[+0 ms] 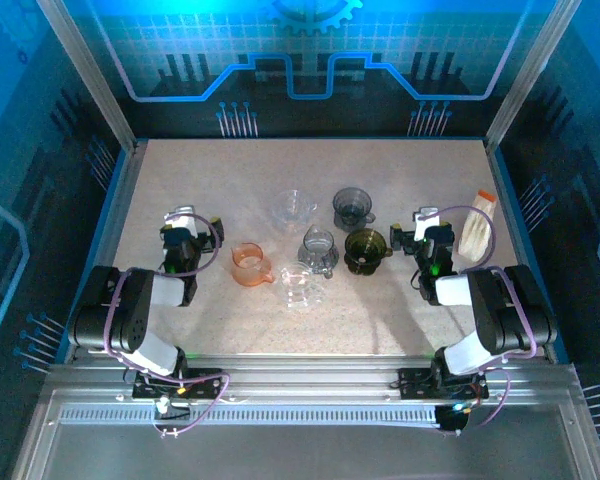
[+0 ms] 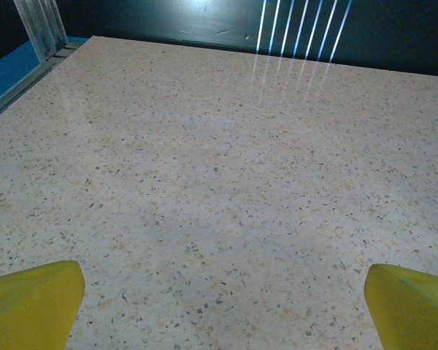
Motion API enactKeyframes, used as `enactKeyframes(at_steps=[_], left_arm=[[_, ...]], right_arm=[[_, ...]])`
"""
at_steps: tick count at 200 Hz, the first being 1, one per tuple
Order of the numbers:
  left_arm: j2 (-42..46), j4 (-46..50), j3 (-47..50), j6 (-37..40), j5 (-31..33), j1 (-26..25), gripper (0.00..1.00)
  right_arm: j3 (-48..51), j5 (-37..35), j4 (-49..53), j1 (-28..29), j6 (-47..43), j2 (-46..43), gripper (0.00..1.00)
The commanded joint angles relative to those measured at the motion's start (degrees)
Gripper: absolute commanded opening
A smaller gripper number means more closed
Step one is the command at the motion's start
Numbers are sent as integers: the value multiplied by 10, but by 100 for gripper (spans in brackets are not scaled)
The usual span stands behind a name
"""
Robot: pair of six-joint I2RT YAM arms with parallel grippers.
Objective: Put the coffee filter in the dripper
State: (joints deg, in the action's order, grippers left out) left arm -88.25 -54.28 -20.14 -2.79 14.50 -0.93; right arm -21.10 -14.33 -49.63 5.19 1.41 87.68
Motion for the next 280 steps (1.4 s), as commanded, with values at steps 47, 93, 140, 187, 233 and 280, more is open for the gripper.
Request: enactKeyframes(at_steps=[47, 93, 140, 187, 233, 280], left_arm=[[-6, -4, -7, 10, -7, -5, 99], [-6, -4, -8, 10, -7, -5, 99], [14, -14, 7, 4, 16, -5, 99], [25, -62, 38, 3, 14, -6, 99], [32, -35, 26, 5, 14, -6, 99], [151, 160, -35, -16, 88, -18, 99]], right_arm=[[-11, 5, -22, 3, -7, 3, 100], [-8, 61, -21, -21, 4, 0, 100], [-2, 74, -7, -34, 17, -28, 100], [-48, 58, 141, -34, 24, -102, 100], [-125, 51, 283, -23, 74, -140, 100], [-280, -141, 496, 27, 155, -99, 100]])
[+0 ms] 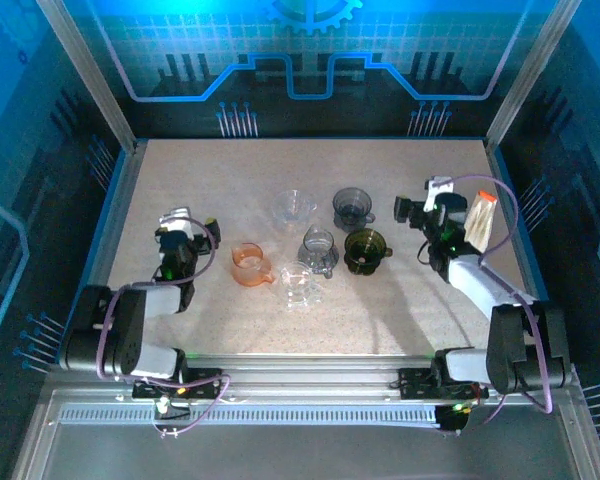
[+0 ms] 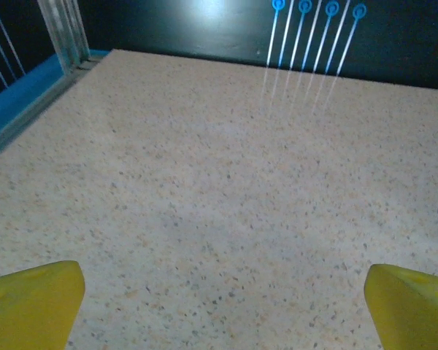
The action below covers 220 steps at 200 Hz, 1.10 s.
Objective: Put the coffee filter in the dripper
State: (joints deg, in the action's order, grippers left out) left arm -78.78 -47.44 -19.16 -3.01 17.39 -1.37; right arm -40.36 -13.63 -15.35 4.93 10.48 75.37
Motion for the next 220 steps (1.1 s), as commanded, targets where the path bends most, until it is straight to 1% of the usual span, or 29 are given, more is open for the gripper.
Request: enactKeyframes(at_steps=[1, 9, 17, 28, 36, 43, 51, 59, 74, 82, 93, 102, 111, 131, 142, 157, 171, 185, 202, 220], left_arm=[[58, 93, -45, -17, 62, -14, 99], [77, 101, -48, -44, 71, -15, 99], [93, 99, -48, -65, 70, -15, 99], [108, 93, -53, -101, 82, -14, 99], [115, 96, -60, -145, 109, -14, 99], [125, 116, -69, -193, 136, -14, 99], [144, 166, -81, -263, 160, -14, 99], [165, 219, -92, -333, 163, -11, 99], [202, 313, -105, -447, 161, -7, 99], [219, 347, -110, -488, 136, 3, 99], [232, 350, -112, -490, 71, 21, 99], [240, 368, -119, -501, 39, 28, 99], [247, 374, -121, -507, 17, 28, 99], [264, 355, -115, -496, -70, 27, 99], [271, 365, -120, -488, -111, 23, 96], [280, 427, -145, -480, -136, 9, 95], [283, 488, -173, -453, -165, -6, 92], [284, 549, -201, -435, -197, -16, 91], [283, 567, -205, -425, -248, -27, 93], [288, 573, -194, -422, -269, -50, 92]], right_arm=[[-91, -155, 158, 32, 67, 26, 100], [-120, -205, 192, 39, 98, 39, 100], [-137, -202, 214, 39, 124, 47, 100], [-155, -148, 259, 32, 168, 50, 100], [-170, -112, 294, 24, 205, 50, 100], [-176, -76, 308, 16, 218, 53, 100], [-169, -18, 287, 7, 213, 51, 100], [-149, 31, 245, 2, 207, 48, 100], [-114, 74, 188, 0, 224, 36, 100], [-112, 99, 185, -1, 223, 35, 100], [-122, 131, 201, 2, 211, 39, 100], [-132, 151, 217, 7, 201, 45, 100], [-137, 160, 227, 15, 194, 45, 100], [-124, 177, 226, 41, 175, 31, 100], [-114, 180, 227, 60, 168, 23, 100], [-107, 185, 238, 85, 159, 15, 100], [-104, 193, 247, 111, 147, 8, 100], [-104, 188, 259, 140, 131, -2, 99], [-104, 167, 280, 175, 114, -15, 99], [-104, 163, 289, 199, 107, -25, 96]])
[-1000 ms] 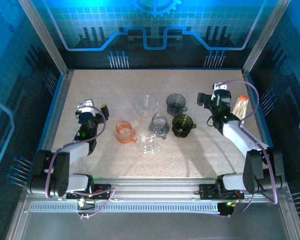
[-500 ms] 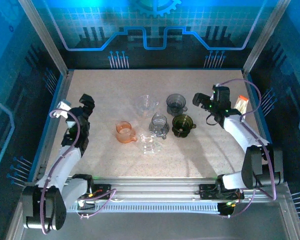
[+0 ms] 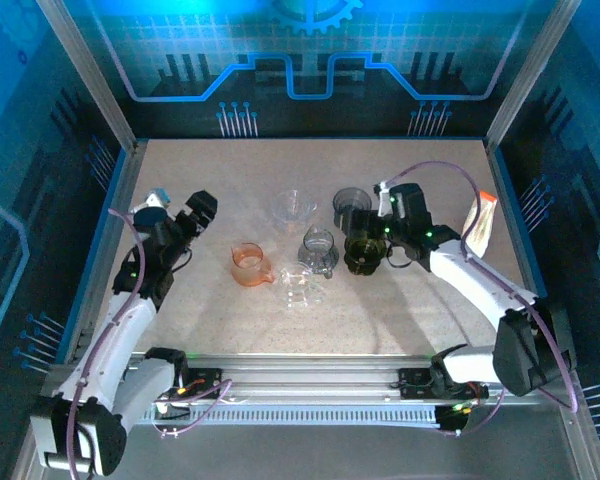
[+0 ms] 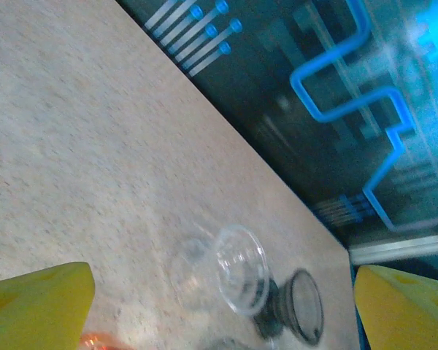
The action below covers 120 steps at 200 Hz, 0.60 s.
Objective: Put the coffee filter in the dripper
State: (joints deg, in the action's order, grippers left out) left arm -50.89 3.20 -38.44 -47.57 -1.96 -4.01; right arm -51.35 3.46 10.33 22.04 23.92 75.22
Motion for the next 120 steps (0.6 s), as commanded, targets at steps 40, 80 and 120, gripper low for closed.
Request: enactKeyframes(at_steps=[40, 80, 120], left_arm=[[-5, 87, 11, 32, -75, -112, 87], [-34, 118, 7, 36, -83, -158, 79], [-31, 140, 10, 36, -119, -159, 78]], right_arm=[[-17, 35, 68, 69, -44, -8, 86], [-60, 56, 138, 136, -69, 35, 84], [-16, 88, 154, 206, -87, 19, 77]])
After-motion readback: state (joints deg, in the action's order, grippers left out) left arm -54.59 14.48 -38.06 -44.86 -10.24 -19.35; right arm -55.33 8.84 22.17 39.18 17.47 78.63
